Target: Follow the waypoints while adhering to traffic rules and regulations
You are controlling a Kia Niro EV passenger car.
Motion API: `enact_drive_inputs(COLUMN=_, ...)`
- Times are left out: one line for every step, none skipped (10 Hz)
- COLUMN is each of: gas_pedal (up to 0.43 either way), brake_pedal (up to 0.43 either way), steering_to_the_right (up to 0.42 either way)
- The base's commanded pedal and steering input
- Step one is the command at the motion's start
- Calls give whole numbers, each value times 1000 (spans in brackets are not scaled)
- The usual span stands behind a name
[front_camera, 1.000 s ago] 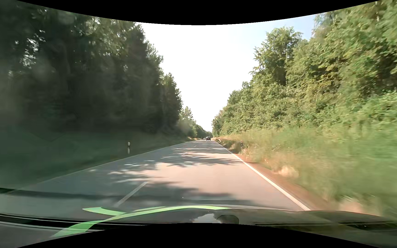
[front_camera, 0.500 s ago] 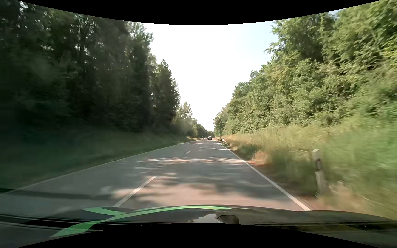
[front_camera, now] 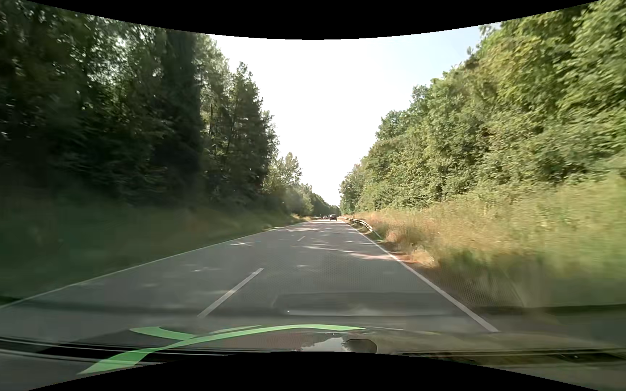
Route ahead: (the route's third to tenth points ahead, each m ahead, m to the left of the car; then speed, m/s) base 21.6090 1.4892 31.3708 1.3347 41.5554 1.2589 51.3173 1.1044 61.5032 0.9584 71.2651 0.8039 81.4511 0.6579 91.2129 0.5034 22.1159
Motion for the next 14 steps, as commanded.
enact_drive_inputs(gas_pedal=220, brake_pedal=0, steering_to_the_right=-4)
enact_drive_inputs(gas_pedal=220, brake_pedal=0, steering_to_the_right=-2)
enact_drive_inputs(gas_pedal=240, brake_pedal=0, steering_to_the_right=0)
enact_drive_inputs(gas_pedal=268, brake_pedal=0, steering_to_the_right=0)
enact_drive_inputs(gas_pedal=287, brake_pedal=0, steering_to_the_right=0)
enact_drive_inputs(gas_pedal=319, brake_pedal=0, steering_to_the_right=0)
enact_drive_inputs(gas_pedal=331, brake_pedal=0, steering_to_the_right=0)
enact_drive_inputs(gas_pedal=339, brake_pedal=0, steering_to_the_right=0)
enact_drive_inputs(gas_pedal=350, brake_pedal=0, steering_to_the_right=0)
enact_drive_inputs(gas_pedal=358, brake_pedal=0, steering_to_the_right=0)
enact_drive_inputs(gas_pedal=358, brake_pedal=0, steering_to_the_right=0)
enact_drive_inputs(gas_pedal=370, brake_pedal=0, steering_to_the_right=0)
enact_drive_inputs(gas_pedal=370, brake_pedal=0, steering_to_the_right=0)
enact_drive_inputs(gas_pedal=378, brake_pedal=0, steering_to_the_right=0)
